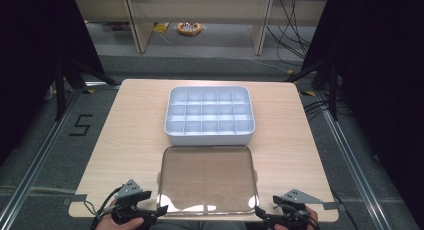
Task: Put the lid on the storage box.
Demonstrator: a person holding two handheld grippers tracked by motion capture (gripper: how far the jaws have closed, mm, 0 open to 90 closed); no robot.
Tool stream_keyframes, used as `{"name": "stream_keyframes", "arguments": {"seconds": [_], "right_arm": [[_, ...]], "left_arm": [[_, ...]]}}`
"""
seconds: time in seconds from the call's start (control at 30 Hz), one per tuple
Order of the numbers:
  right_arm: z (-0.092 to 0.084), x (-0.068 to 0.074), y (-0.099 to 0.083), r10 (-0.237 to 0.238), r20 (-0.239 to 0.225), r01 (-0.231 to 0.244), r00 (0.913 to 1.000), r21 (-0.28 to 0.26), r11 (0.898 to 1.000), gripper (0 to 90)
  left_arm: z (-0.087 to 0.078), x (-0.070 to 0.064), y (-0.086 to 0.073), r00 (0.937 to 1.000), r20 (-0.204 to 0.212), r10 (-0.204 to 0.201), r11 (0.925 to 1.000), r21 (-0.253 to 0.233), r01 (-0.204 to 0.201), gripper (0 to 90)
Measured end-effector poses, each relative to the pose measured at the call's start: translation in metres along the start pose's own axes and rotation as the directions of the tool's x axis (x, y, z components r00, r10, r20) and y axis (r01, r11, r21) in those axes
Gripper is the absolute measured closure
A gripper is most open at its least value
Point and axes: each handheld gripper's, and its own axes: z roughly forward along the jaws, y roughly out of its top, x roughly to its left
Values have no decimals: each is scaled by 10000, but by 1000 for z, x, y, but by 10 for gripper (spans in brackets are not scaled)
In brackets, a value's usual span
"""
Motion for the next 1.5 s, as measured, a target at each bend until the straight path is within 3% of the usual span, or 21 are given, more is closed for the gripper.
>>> {"name": "stream_keyframes", "arguments": {"seconds": [0.07, 0.17, 0.2, 0.27, 0.33, 0.47, 0.5, 0.7, 0.77, 0.83, 0.9, 0.97, 1.0, 1.1, 1.2, 1.23, 1.3, 1.33, 1.43, 1.47, 1.5], "right_arm": [[1, 0, 0, 338, -235, -339, 9992, -56, 9994, 211], [3, -2, 0, 243, -267, -247, 9993, -163, 9996, 212], [3, 2, 0, 780, -335, -780, 9964, 1, 9970, 212], [4, -3, 0, 391, -416, -397, 9984, -138, 9991, 212], [5, 1, 1, 1232, -902, -1229, 9883, 89, 9924, 211], [7, -2, 2, 791, -966, -796, 9922, -8, 9968, 204], [7, 0, 4, 1077, -999, -1089, 9892, -62, 9940, 204], [14, -7, 7, 1459, -1603, -1510, 9762, -196, 9883, 201], [14, -6, 11, 1754, -1491, -1809, 9731, -243, 9832, 218], [17, -13, 14, 1348, -1032, -1385, 9855, -298, 9899, 223], [17, -12, 15, 1580, -1146, -1611, 9808, -185, 9868, 225], [21, -15, 17, 1436, -980, -1470, 9848, -281, 9887, 229], [23, -13, 20, 1832, -1065, -1848, 9773, -53, 9828, 234], [29, -17, 22, 1361, -745, -1379, 9879, -198, 9903, 243], [33, -17, 25, 1593, -1114, -1608, 9809, -43, 9870, 253], [34, -13, 26, 2044, -1126, -2046, 9724, 98, 9788, 255], [41, -16, 30, 1564, -1077, -1571, 9818, 11, 9876, 266], [41, -16, 30, 1564, -1077, -1571, 9818, 11, 9876, 266], [46, -16, 31, 1595, -935, -1592, 9828, 105, 9872, 280], [46, -16, 31, 1595, -935, -1592, 9828, 105, 9872, 280], [45, -12, 32, 2070, -1046, -2048, 9727, 319, 9783, 281]], "left_arm": [[0, 0, 0, 10000, -10, -25, 10000, -23, 25, 153], [0, 0, 0, 9999, 51, -129, 9999, -35, 129, 153], [-1, 1, 0, 10000, 42, -83, 9999, 59, 83, 153], [-1, 1, 0, 9999, 45, -162, 9998, 72, 161, 154], [0, 1, -1, 9994, 231, -242, 9996, 115, 239, 155], [2, 1, -2, 9950, 818, -580, 9981, 277, 559, 156], [2, -1, -2, 9971, 694, -323, 9990, 336, 300, 163], [2, 0, -1, 9983, 493, -301, 9994, 178, 292, 165], [2, 1, -1, 9979, 533, -369, 9991, 227, 357, 164], [3, 1, -1, 9965, 667, -494, 9986, 236, 480, 154], [4, 2, -1, 9967, 611, -527, 9983, 271, 511, 154], [6, 2, 0, 9956, 554, -752, 9970, 237, 740, 154], [9, 4, 2, 9959, 534, -730, 9969, 331, 713, 156], [13, 5, 4, 9962, 466, -738, 9965, 427, 719, 187], [15, 5, 5, 9987, 245, -439, 9976, 541, 426, 235], [15, 5, 5, 9981, 287, -543, 9974, 498, 529, 235], [15, 6, 5, 9982, 236, -558, 9972, 509, 545, 292], [14, 8, 6, 9985, 126, -533, 9956, 773, 522, 292], [19, 12, 7, 9975, -14, -709, 9949, 721, 708, 354], [19, 12, 7, 9975, -14, -709, 9949, 721, 708, 360], [20, 14, 7, 9980, -44, -635, 9946, 815, 637, 376]]}}
